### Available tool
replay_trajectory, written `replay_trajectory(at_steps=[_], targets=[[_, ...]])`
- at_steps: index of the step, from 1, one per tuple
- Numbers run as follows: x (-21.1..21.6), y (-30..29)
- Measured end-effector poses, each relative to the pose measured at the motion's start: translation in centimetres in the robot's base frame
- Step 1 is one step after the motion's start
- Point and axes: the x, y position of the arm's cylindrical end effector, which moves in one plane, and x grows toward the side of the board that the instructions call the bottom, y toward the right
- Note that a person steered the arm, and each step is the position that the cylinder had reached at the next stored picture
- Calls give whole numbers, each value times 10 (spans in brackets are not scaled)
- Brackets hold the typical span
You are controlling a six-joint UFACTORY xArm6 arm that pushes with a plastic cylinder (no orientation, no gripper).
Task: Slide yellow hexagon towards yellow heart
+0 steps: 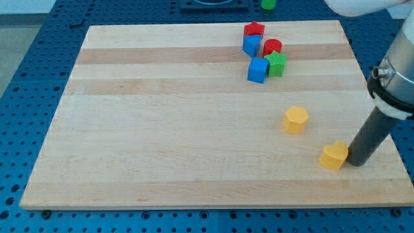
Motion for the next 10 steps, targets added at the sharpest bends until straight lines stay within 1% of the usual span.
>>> replay_trajectory(at_steps=[1, 3, 4, 5, 6, 7, 8, 9, 10], targets=[[-17, 3], [-130, 27], [-159, 4], [-143, -32], [-99, -45], [-68, -46], [-50, -50], [-98, -52], [-137, -60]])
